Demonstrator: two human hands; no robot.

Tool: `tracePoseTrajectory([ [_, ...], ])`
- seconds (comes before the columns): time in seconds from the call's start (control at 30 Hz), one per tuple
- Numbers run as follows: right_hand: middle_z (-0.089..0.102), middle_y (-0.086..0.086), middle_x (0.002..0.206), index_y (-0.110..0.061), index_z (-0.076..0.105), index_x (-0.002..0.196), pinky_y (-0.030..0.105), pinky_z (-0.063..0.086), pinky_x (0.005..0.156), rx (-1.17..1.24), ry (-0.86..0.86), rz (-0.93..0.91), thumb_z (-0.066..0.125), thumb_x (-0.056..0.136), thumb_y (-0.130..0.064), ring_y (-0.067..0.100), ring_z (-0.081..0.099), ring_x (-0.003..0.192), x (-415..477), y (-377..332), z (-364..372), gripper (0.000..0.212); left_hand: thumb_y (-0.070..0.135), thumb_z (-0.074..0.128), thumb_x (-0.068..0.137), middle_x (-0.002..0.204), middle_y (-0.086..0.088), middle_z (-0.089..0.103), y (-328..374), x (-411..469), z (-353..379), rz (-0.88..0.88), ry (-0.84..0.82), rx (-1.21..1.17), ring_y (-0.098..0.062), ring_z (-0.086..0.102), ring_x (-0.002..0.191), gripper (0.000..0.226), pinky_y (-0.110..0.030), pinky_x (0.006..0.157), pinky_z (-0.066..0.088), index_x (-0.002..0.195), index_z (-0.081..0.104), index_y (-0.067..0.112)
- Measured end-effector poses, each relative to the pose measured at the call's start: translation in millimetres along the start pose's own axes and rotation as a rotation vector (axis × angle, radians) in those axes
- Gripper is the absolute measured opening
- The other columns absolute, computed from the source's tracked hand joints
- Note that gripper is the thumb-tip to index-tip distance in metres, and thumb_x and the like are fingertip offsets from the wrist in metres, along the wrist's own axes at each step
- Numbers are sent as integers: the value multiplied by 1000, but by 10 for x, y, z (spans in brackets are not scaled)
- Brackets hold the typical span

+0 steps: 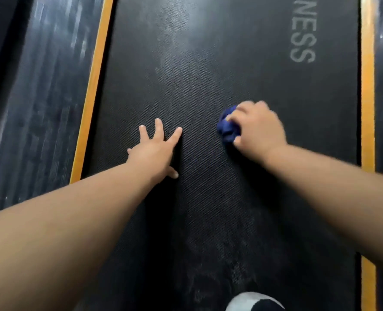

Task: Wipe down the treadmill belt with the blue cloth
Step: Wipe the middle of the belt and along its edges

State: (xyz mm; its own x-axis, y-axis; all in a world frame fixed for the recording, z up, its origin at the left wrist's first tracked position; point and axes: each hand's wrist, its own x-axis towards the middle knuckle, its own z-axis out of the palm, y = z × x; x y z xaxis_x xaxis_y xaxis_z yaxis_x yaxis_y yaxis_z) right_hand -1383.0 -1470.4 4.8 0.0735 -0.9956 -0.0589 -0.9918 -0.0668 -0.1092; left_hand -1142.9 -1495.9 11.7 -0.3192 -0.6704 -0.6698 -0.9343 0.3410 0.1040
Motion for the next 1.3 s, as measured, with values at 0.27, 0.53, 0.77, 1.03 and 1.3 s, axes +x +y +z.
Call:
tracePoseTrajectory([
  [0.27,52,9,112,-14,63,101,40,52,77,210,-197,-120,67,72,-25,31,51,97,-408,-566,-1,32,49,77,70,156,-15,-15,69,11,-63,-33,-4,119,-48,0,141,115,-60,99,37,149,-7,38],
  [0.53,47,15,122,-17,62,112,41,45,90,77,-62,280,58,82,-24,37,45,109,46,372,-55,31,51,75,72,156,-13,-17,103,-28,-72,-72,-13,128,-45,0,142,114,-59,102,35,147,-10,40],
  [0.77,46,13,119,-15,59,108,38,47,84,201,-206,44,65,77,-28,33,47,104,-437,-200,-124,34,57,73,71,158,-12,-5,262,11,-202,90,119,166,-33,6,145,110,-55,109,28,149,-3,41],
  [1.03,46,13,120,-15,60,110,44,49,84,166,-104,218,58,84,-22,34,43,106,-350,381,-71,27,45,80,69,154,-10,-26,400,291,-137,34,-8,128,-37,-14,143,119,-67,102,31,145,-11,47],
  [1.3,43,15,123,-10,55,116,43,47,87,180,-227,54,62,79,-41,34,41,107,-697,-266,-126,49,41,83,65,156,-9,-22,429,269,-209,33,3,84,-37,-10,144,118,-68,100,32,146,-3,48],
])
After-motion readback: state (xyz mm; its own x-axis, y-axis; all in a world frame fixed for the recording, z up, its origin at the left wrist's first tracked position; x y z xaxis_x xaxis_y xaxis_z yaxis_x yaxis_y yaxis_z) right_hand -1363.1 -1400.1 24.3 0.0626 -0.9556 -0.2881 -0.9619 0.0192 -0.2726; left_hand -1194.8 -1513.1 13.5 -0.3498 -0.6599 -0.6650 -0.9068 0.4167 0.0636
